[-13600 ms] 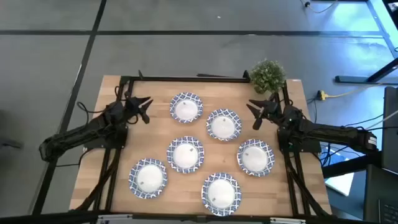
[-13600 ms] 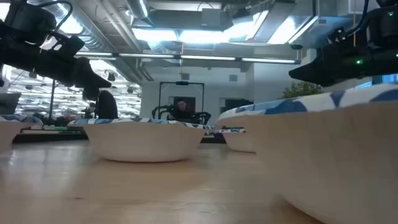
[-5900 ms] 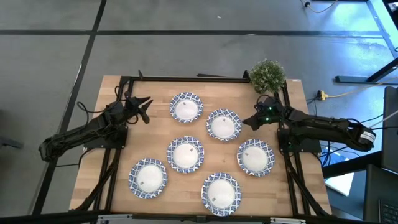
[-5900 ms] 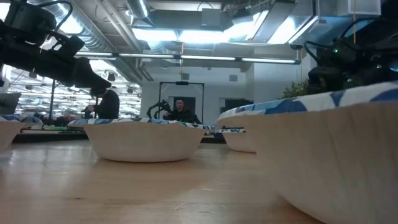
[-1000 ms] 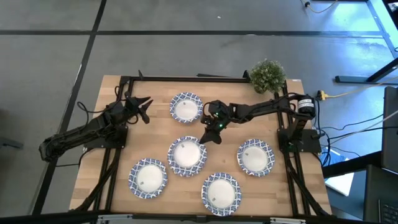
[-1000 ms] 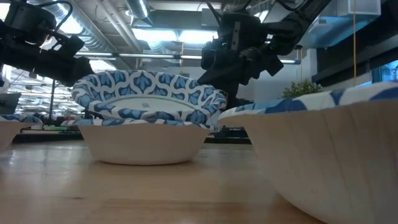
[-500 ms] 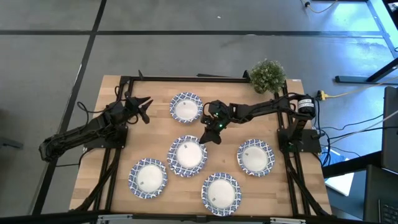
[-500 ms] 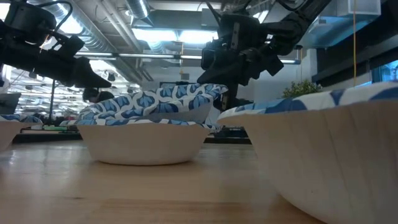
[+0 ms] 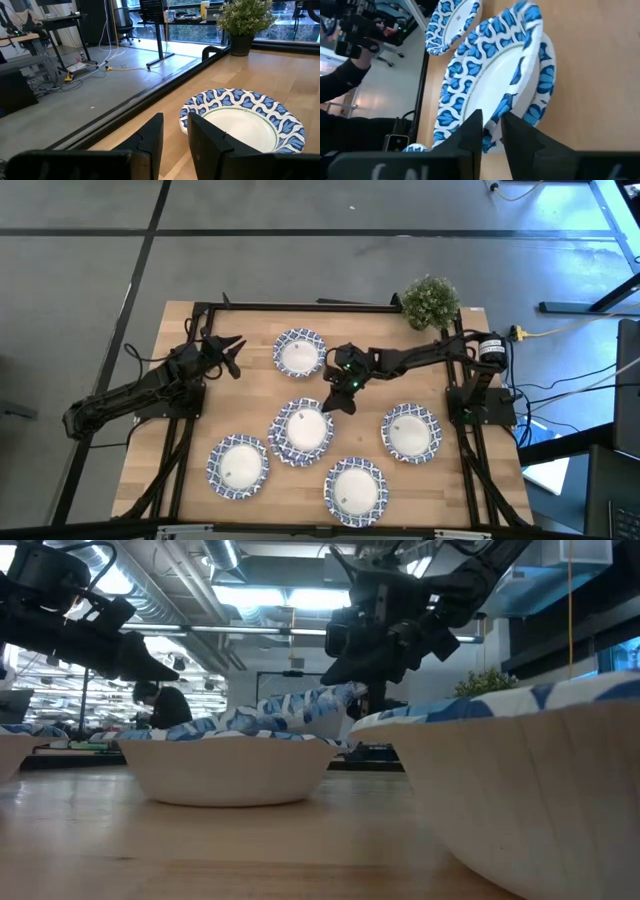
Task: Nest bowls inside each other
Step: Stack the blue bowl on top of the blue bowl
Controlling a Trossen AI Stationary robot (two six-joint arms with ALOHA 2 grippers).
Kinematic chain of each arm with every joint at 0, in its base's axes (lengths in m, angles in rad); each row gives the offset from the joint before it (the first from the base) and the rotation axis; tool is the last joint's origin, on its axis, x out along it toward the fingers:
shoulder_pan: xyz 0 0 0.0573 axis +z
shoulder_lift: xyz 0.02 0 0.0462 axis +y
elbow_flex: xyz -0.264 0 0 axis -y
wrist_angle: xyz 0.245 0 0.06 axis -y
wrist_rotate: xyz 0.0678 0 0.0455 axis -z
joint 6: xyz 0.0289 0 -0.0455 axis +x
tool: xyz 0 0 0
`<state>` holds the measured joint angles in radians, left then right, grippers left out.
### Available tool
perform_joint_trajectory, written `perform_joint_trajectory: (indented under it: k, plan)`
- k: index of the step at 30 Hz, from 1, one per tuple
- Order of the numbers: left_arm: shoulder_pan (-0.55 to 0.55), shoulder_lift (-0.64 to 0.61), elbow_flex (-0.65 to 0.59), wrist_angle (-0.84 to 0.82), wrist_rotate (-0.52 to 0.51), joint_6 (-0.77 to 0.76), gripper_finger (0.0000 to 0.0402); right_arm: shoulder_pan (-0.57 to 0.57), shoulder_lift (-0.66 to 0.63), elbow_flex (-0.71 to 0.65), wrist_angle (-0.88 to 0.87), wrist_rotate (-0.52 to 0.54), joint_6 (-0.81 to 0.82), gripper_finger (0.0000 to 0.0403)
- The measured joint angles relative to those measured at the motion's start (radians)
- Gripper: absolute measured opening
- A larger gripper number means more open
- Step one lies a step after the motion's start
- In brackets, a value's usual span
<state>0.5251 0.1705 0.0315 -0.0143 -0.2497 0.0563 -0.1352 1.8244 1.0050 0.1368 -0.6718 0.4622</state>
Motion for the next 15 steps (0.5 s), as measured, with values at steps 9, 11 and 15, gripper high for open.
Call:
perform_joint_trajectory:
  k: [9, 11, 15]
  plan:
    - [0.000, 0.000, 0.000, 0.000, 0.000, 0.000, 0.0082, 0.010, 0.000, 0.000, 0.000, 0.050, -0.003, 0.0148]
    - [0.000, 0.000, 0.000, 0.000, 0.000, 0.000, 0.0082, 0.010, 0.000, 0.000, 0.002, 0.051, -0.004, 0.0162]
    - [0.000, 0.000, 0.000, 0.000, 0.000, 0.000, 0.0082, 0.010, 0.000, -0.001, 0.035, 0.038, -0.002, 0.0177]
